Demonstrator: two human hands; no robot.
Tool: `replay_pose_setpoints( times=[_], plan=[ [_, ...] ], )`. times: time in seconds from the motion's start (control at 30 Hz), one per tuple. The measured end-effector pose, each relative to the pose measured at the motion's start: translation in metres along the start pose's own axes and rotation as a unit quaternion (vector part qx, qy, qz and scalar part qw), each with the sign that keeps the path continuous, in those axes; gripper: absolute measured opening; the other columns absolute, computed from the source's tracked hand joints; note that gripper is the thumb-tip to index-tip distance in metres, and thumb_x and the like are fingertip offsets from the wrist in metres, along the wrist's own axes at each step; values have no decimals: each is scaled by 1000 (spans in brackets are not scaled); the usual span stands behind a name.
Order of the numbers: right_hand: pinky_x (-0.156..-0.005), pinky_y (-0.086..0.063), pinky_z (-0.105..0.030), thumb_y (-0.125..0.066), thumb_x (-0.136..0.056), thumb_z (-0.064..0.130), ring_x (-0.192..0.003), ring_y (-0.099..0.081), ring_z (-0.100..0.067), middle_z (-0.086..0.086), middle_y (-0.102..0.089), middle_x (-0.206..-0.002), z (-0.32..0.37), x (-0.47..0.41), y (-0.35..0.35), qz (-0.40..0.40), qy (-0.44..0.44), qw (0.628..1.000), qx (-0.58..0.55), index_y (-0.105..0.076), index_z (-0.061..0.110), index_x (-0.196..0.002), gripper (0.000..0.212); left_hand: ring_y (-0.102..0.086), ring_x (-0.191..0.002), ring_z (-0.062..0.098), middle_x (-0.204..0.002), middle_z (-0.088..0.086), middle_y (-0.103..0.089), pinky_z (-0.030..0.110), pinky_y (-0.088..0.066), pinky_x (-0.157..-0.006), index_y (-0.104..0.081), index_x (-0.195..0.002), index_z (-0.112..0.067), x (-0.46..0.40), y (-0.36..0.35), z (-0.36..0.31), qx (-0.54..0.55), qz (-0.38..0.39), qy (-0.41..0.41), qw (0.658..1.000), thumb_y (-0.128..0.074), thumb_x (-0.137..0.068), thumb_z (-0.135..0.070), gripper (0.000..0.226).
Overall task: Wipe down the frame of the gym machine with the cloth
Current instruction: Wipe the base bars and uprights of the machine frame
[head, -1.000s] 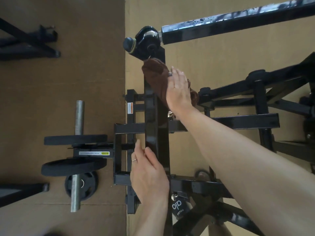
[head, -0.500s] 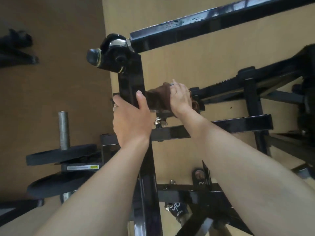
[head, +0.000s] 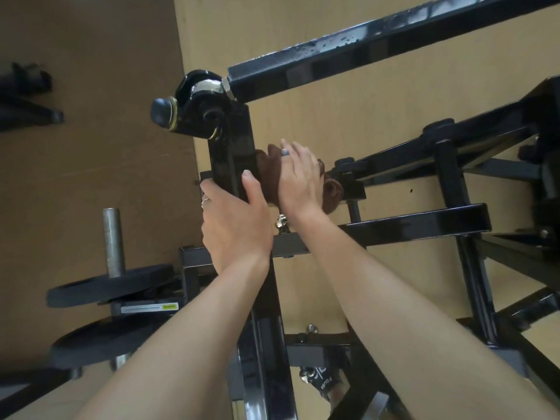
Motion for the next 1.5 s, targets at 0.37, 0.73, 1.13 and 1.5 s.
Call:
replay_pose_setpoints(
  times=[0.37, 0.73, 1.13, 1.5],
  plan=[
    [-115, -37, -47, -30, -101, 49, -127, -51, -27, -7, -56, -135, -127, -65, 31, -64, -131, 989, -14, -64, 20, -127, 52, -63, -101, 28, -117, 10, -61, 35, -46, -73, -44, -133, -10, -3, -3, 6, -5, 4, -12, 1000, -38, -102, -58, 57],
    [-118, -31, -46, -32, -108, 42, -139, -37, -33, -14, -33, -153, -147, -80, 41, -87, -304, 949, 20, -37, 12, -150, 52, -64, -94, 28, -110, 11, -62, 44, -57, -76, -45, -128, -11, 0, 2, 1, 2, 0, -17, 1000, -40, -102, -58, 54],
    [-118, -27, -49, -24, -105, 42, -139, -37, -18, 3, -51, -143, -2, 12, -9, -57, 51, 996, -37, -58, 21, -133, 48, -65, -93, 31, -110, 12, -64, 48, -57, -82, -45, -126, -13, 2, 5, -3, 7, -4, -3, 1000, -41, -102, -58, 52],
    [-118, -33, -50, -34, -107, 41, -139, -40, -31, -14, -38, -154, -130, -63, 34, -119, -274, 954, 14, -37, 11, -151, 53, -64, -101, 31, -117, 13, -63, 50, -57, -86, -45, -133, -10, -1, 1, 0, -1, -3, -15, 1000, -40, -102, -59, 58]
  ],
)
Point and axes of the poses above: each hand's wrist, its own x-axis away from the middle knuckle, its own y-axis out of the back of the hand, z = x × y, the point moved 5 cm from there along -x, towards the middle knuckle
